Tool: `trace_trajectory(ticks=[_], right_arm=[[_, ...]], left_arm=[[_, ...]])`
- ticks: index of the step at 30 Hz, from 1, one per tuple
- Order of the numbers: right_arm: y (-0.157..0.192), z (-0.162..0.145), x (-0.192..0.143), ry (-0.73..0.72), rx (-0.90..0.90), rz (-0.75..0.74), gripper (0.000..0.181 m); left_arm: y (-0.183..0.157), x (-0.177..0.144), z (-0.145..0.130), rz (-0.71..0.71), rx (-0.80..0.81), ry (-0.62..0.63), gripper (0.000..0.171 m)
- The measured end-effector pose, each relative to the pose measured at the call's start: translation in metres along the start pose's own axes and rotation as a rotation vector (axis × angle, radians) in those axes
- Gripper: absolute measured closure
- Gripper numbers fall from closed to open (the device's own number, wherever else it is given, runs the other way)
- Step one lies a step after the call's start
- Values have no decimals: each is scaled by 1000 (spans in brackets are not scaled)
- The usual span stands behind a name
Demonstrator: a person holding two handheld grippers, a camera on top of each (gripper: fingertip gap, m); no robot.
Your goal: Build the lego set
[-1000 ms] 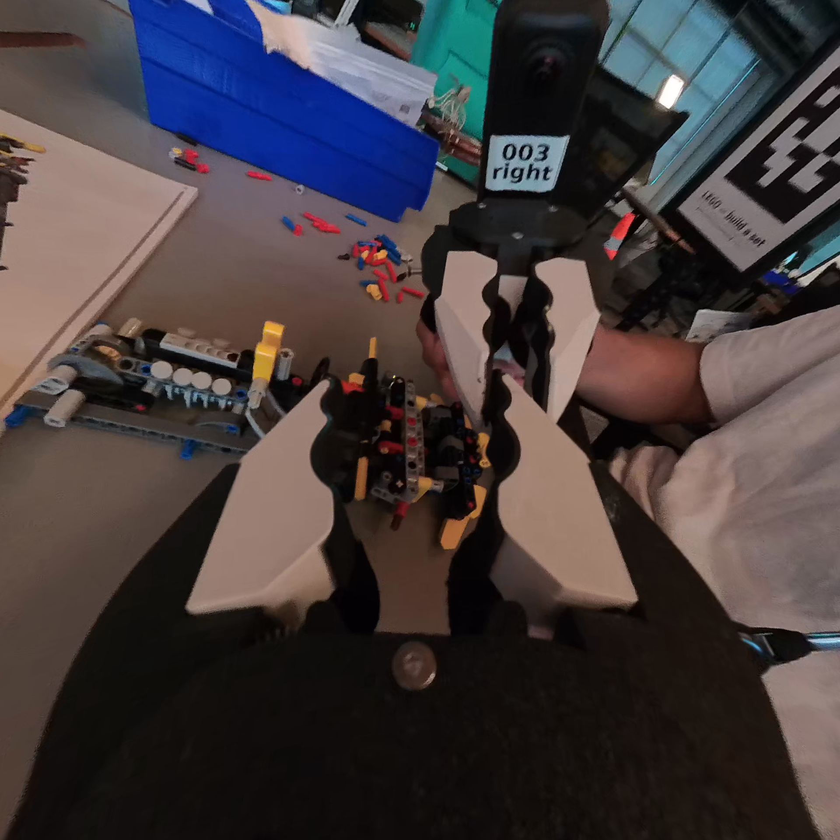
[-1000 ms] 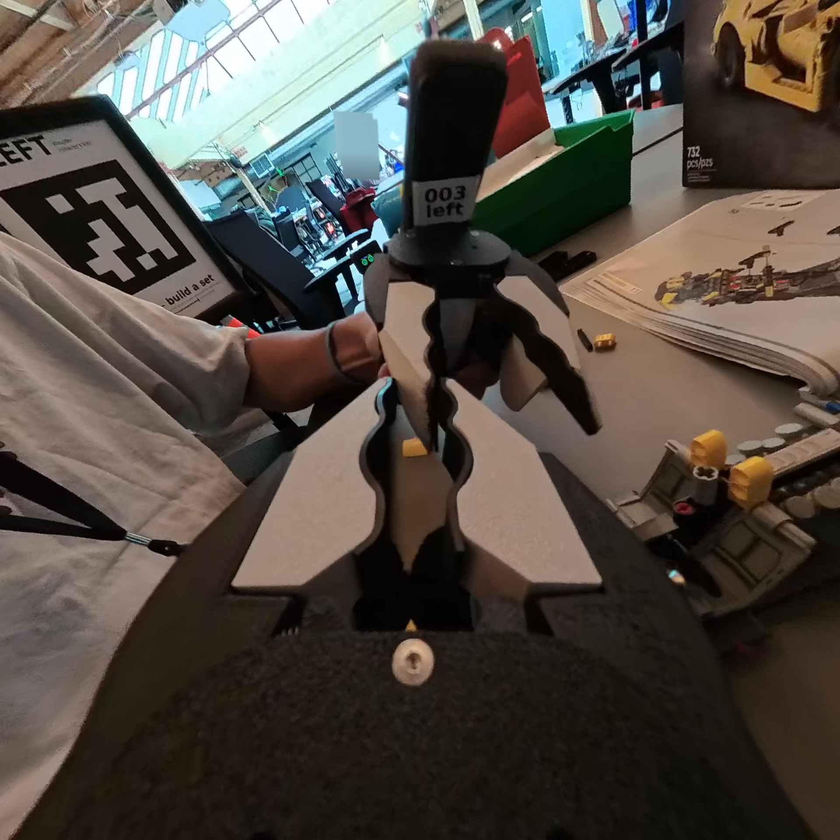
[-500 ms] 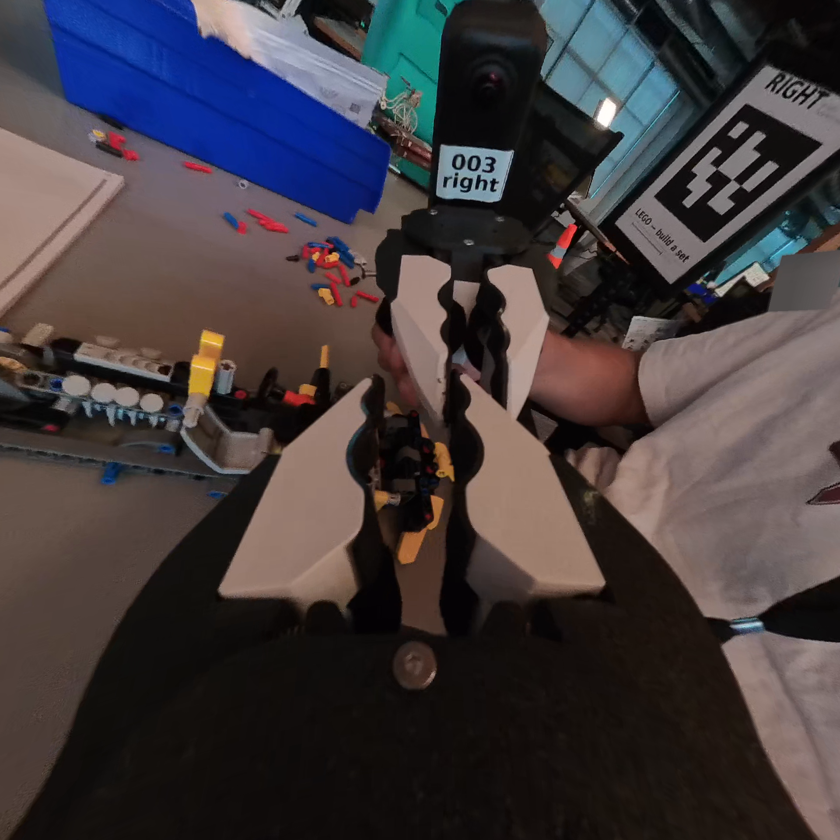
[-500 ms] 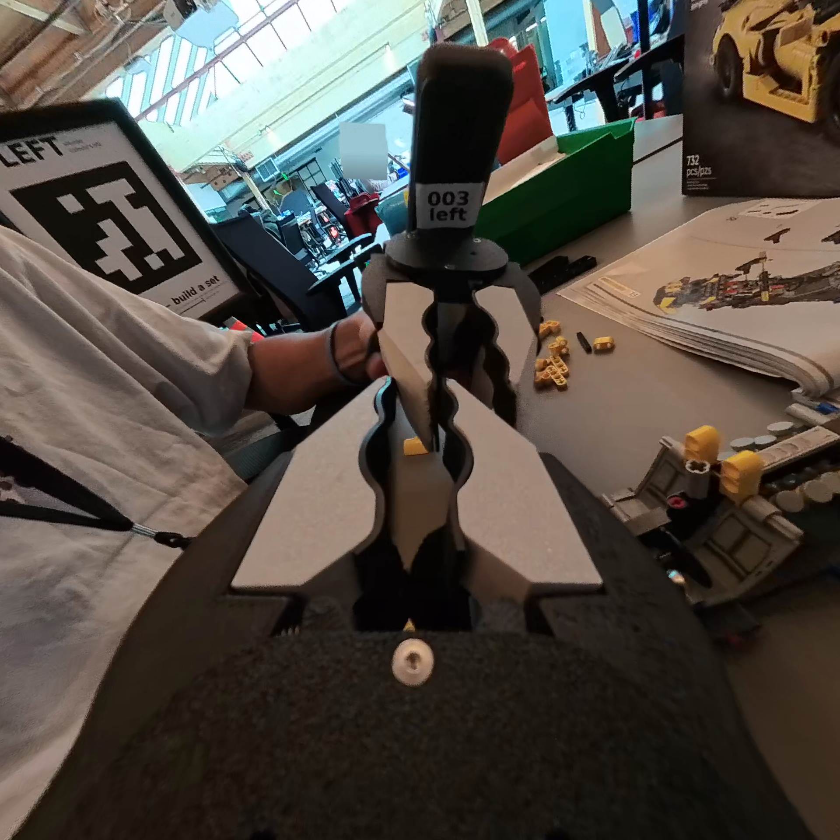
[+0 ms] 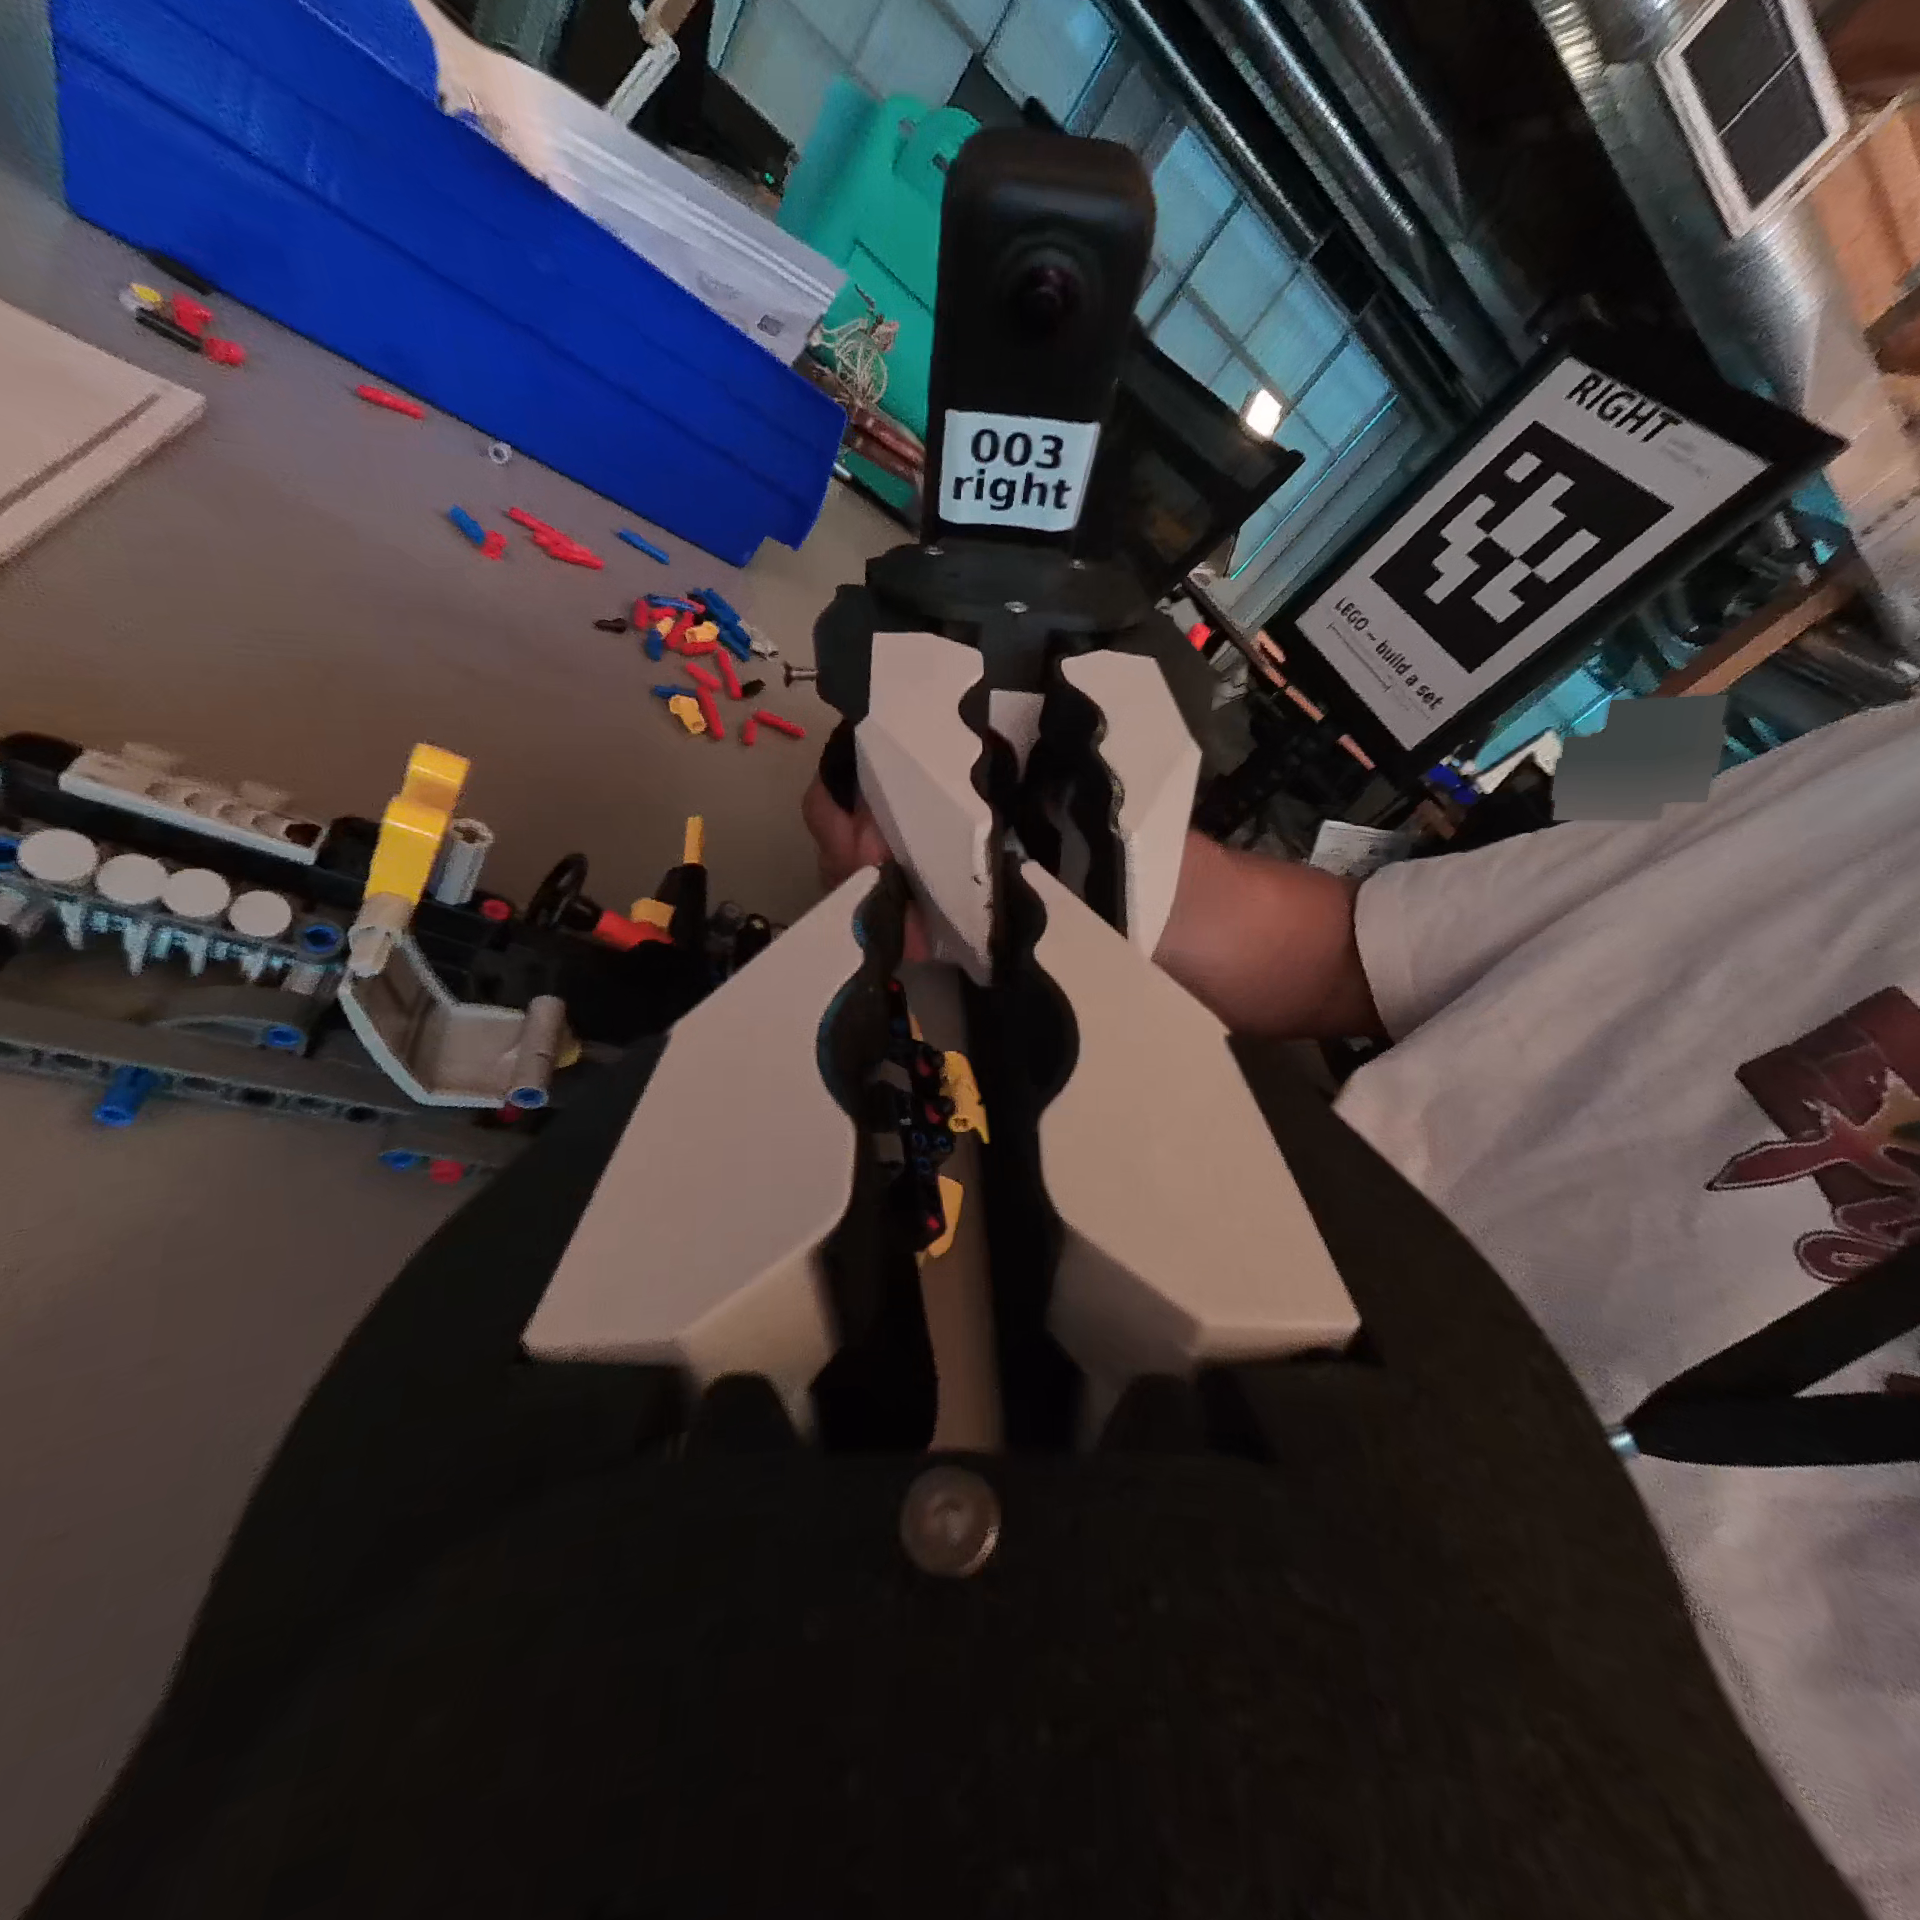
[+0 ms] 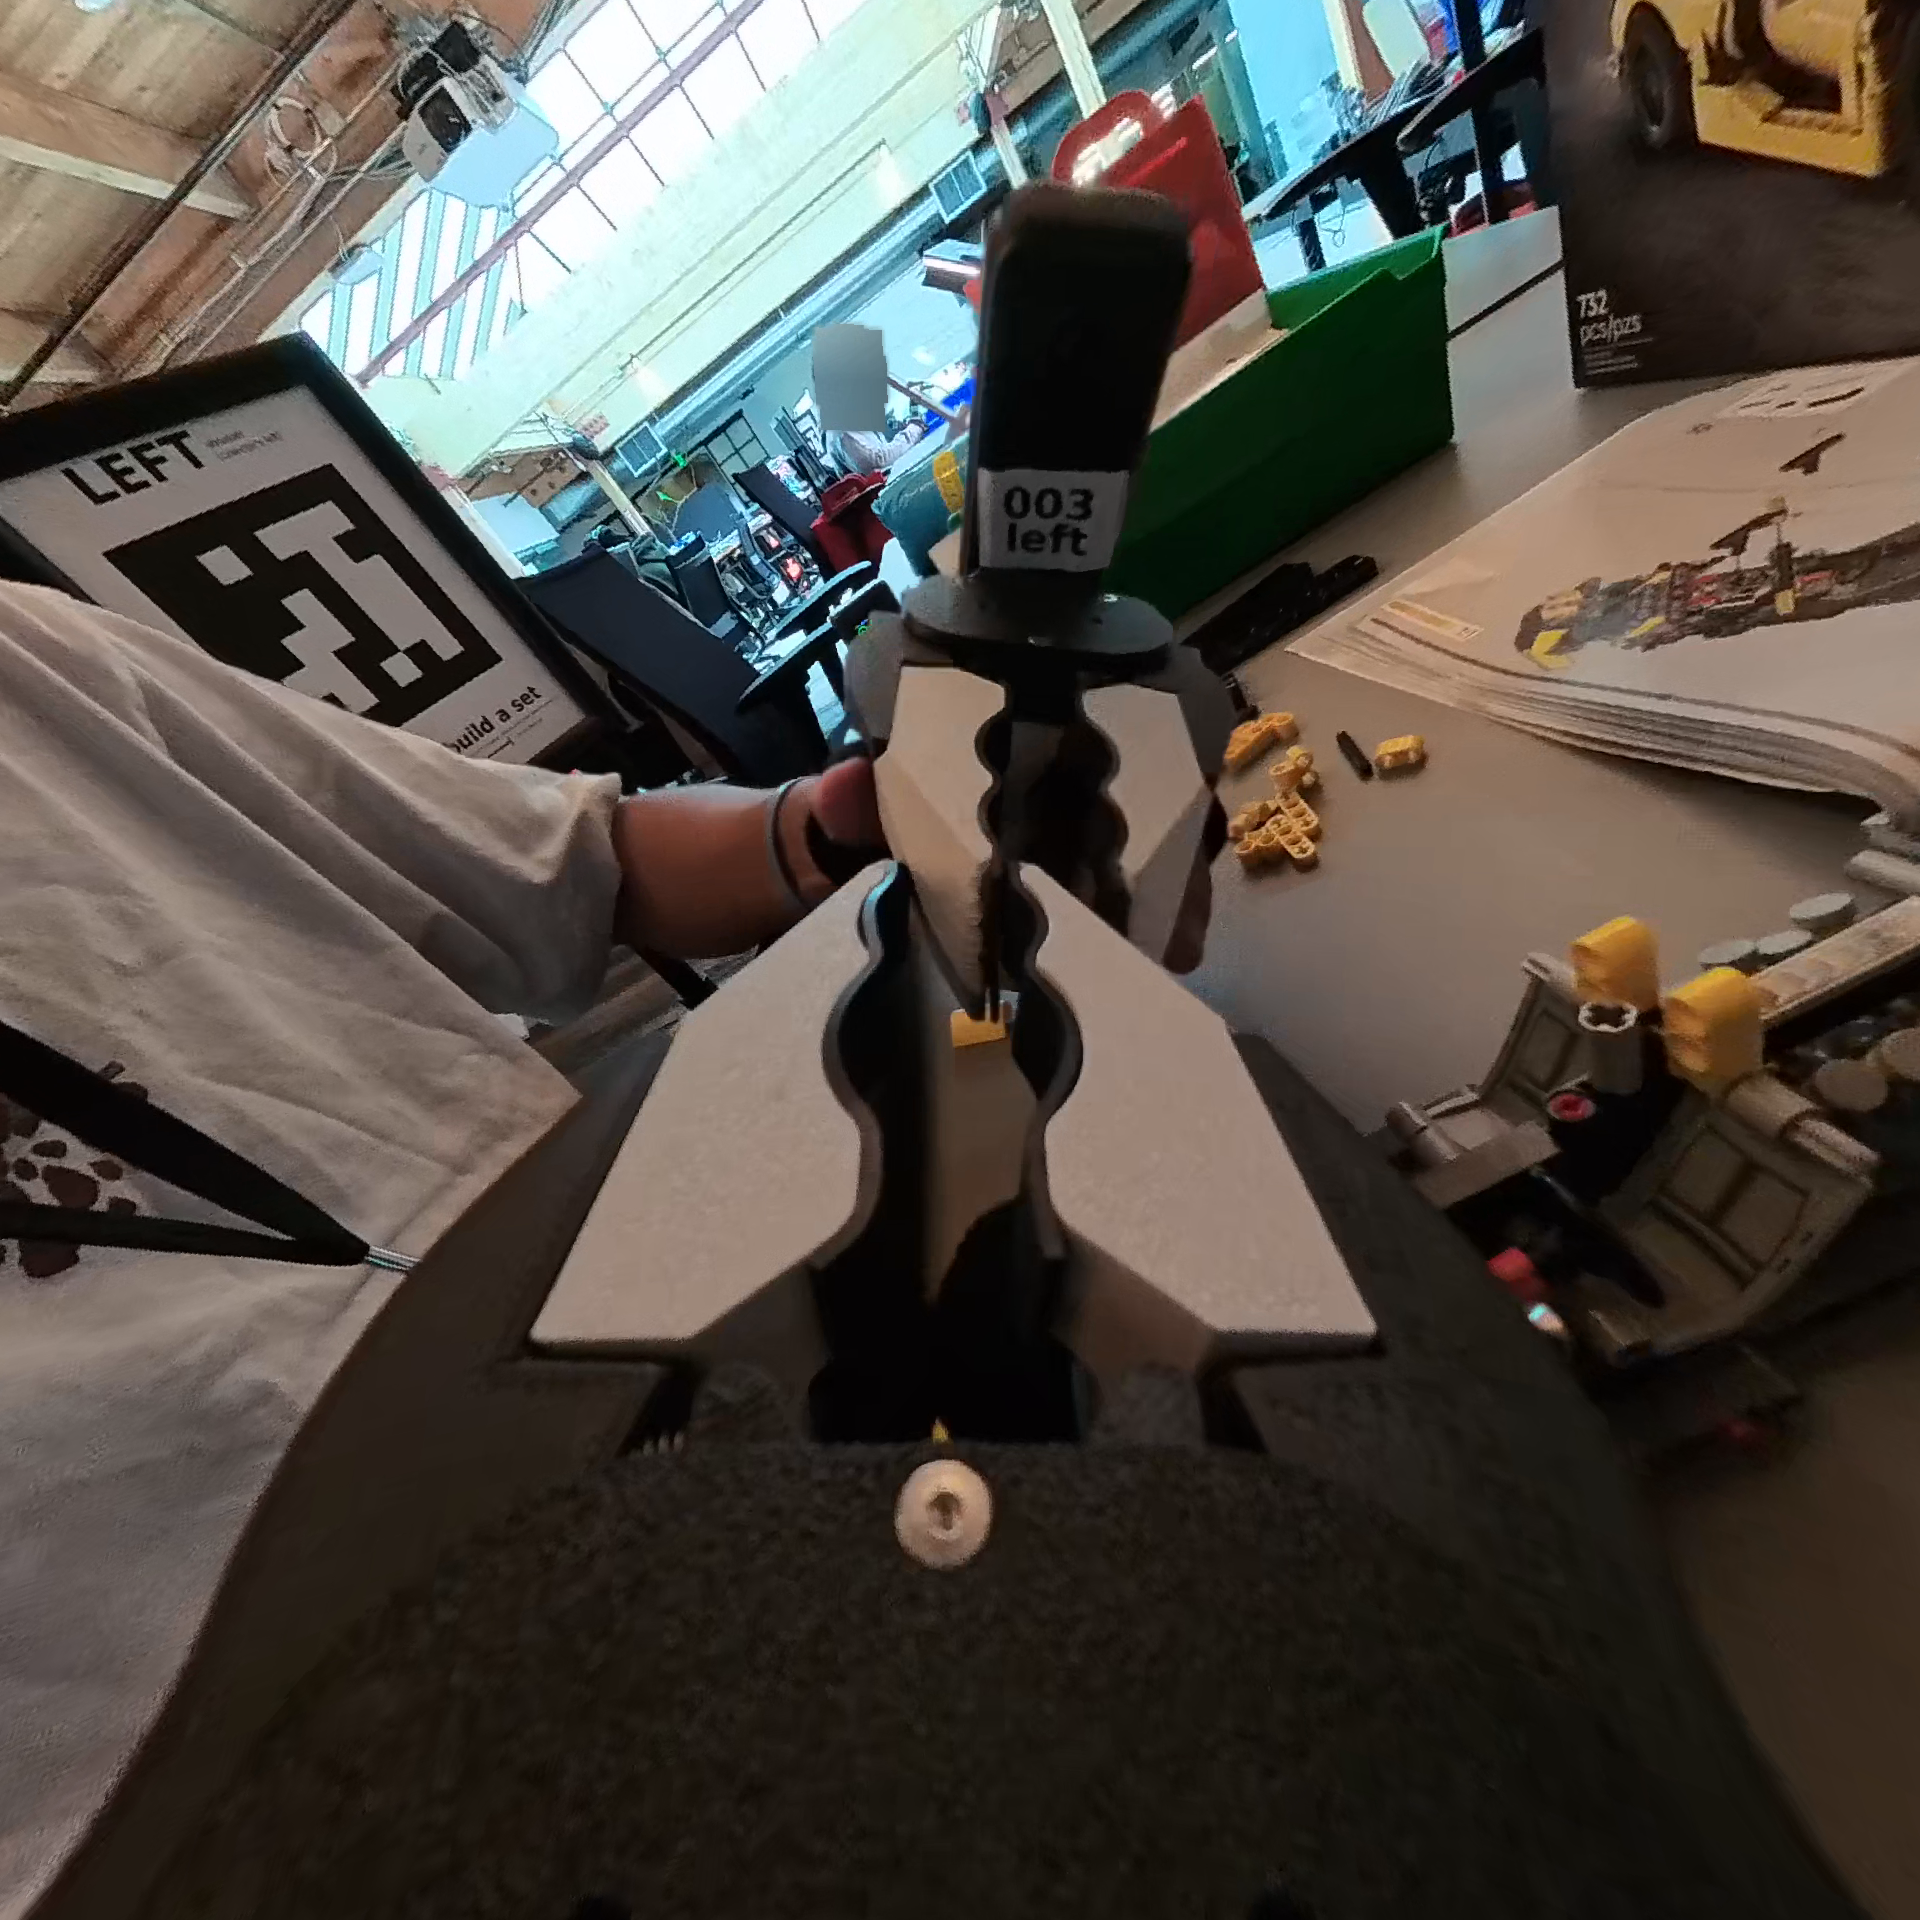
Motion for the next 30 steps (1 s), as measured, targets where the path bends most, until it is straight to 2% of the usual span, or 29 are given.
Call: trace_trajectory(ticks=[8, 9, 11, 15, 18, 20, 23, 26, 28, 30], right_arm=[[2, -2, 2, 20, -14, 11, 164], [2, -3, 2, 25, -17, 5, 164], [5, -5, 0, 49, -48, -12, 165], [3, -10, 2, 86, -22, -23, 164], [-4, -10, -5, 78, 21, -52, 165], [-4, -4, -24, -4, 7, -94, 159], [-10, -4, -58, -60, -64, -284, 150], [-14, -11, -78, 1, -219, -479, 144], [-18, -17, -81, 72, -260, -505, 145], [-23, -22, -76, 151, -218, -476, 145]], left_arm=[[-6, -1, 0, 60, 102, 63, 159], [-5, -2, 0, 92, 114, 86, 149], [2, -2, 1, 213, 121, 148, 106], [5, -5, -1, 309, 189, 203, 95], [6, -11, -3, 281, 167, 191, 111], [7, -18, -3, 245, 142, 195, 119], [9, -24, -6, 265, 142, 251, 128], [15, -18, -13, 277, 131, 320, 128], [19, -14, -18, 321, 158, 385, 130], [20, -12, -20, 345, 218, 424, 143]])
Point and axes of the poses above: each gripper's, where its closed fingertips meet, x out along the fingers, z out of its top, y = z × x across the jaws, the point moved 10 cm from there along -x, back along the fingers, and after that the axes turned 1 degree about x, right-handed, at the moved point
